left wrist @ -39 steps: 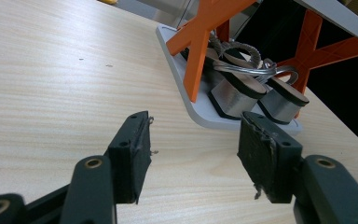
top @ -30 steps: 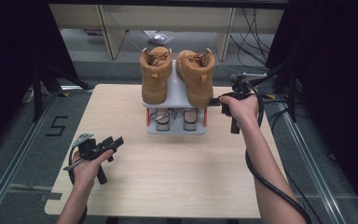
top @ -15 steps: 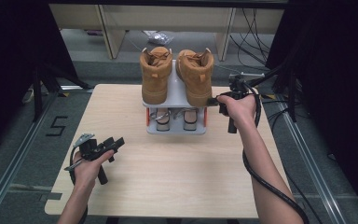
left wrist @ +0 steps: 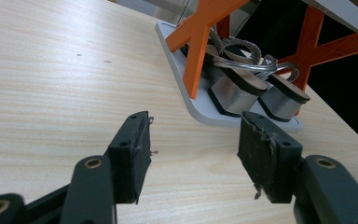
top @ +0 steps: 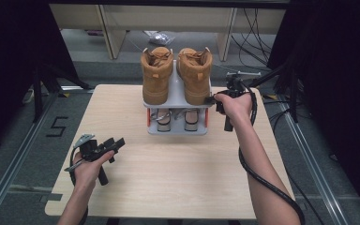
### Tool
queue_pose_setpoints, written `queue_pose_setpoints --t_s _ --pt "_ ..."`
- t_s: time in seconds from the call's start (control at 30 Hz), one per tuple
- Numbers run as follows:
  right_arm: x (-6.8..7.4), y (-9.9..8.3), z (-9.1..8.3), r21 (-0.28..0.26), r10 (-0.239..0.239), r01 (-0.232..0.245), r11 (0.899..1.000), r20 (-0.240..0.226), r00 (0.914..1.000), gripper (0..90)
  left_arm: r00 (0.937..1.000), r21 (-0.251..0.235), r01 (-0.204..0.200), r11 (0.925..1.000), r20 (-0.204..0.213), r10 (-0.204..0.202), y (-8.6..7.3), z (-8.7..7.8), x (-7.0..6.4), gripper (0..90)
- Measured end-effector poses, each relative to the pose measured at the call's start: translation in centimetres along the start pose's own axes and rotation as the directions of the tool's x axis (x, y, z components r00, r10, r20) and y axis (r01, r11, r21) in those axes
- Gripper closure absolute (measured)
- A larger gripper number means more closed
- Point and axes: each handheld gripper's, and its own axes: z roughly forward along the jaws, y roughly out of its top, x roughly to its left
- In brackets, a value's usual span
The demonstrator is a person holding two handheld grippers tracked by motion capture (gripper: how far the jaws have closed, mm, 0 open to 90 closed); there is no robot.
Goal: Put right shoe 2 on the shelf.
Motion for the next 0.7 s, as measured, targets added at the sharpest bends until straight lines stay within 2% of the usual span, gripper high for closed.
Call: queue_pose_setpoints --t_s 0.07,0.17,0.2,0.3,0.4,0.43,0.47,0.53,0.57,0.6,0.63,0.67,0.7 --pt "0.0 0.0 0.0 0.0 -0.003 0.003 1.0 0.011 0.9999 90.0 1.0 0.001 0.0 1.0 0.001 0.0 0.0 0.0 0.0 43.1" --pt "-0.1 0.0 0.1 -0.011 -0.01 0.01 1.0 0.001 0.9999 90.0 1.0 0.0 -0.001 1.0 0.0 0.001 0.0 0.0 -0.1 43.1" --pt "0.0 0.0 0.2 -0.008 0.013 -0.013 1.0 -0.005 0.9999 90.0 1.0 0.0 -0.001 1.0 0.0 0.001 0.0 0.0 -0.1 43.1" --pt "-0.2 0.1 0.3 -0.015 -0.02 0.02 1.0 -0.001 0.9998 90.0 1.0 0.0 -0.002 1.0 -0.001 0.002 0.0 0.0 -0.1 43.1" --pt "-0.1 0.0 0.2 -0.019 -0.018 0.018 1.0 -0.001 0.9998 90.0 1.0 0.001 -0.004 1.0 0.0 0.004 0.0 0.0 0.0 43.1" --pt "-0.2 0.0 0.1 -0.03 -0.029 0.029 0.999 0.001 0.9996 90.0 1.0 -0.001 -0.002 1.0 -0.002 0.002 0.0 0.0 0.0 43.1" --pt "0.1 0.0 -0.1 -0.027 -0.008 0.008 1.0 -0.003 1.0 90.0 1.0 -0.003 -0.002 1.0 -0.002 0.002 0.0 0.0 0.1 43.1" --pt "0.0 0.0 -0.5 -0.048 -0.047 0.048 0.998 0.025 0.9986 90.0 1.0 -0.004 0.0 1.0 -0.003 0.0 0.0 0.0 0.1 43.1" --pt "0.0 0.0 -0.7 -0.055 -0.044 0.045 0.997 0.013 0.9989 90.0 1.0 -0.004 0.001 1.0 -0.004 -0.001 0.0 -0.1 0.1 43.1" --pt "-0.1 0.0 -1.0 -0.067 -0.065 0.067 0.996 0.023 0.9976 90.0 1.0 -0.004 0.0 1.0 -0.004 0.0 0.0 -0.1 0.1 43.1" --pt "-0.2 0.0 -1.3 -0.067 -0.066 0.067 0.995 0.025 0.9975 90.0 1.0 -0.004 0.0 1.0 -0.005 0.0 0.1 -0.1 0.1 43.1" --pt "-0.2 -0.1 -1.6 -0.062 -0.026 0.027 0.998 0.02 0.9995 89.8 1.0 -0.006 -0.001 1.0 -0.004 0.001 0.1 -0.1 0.2 43.1" --pt "-0.4 -0.1 -1.7 -0.074 -0.045 0.047 0.996 0.027 0.9986 89.1 1.0 -0.007 0.0 1.0 -0.004 0.0 0.1 -0.1 0.1 43.1"
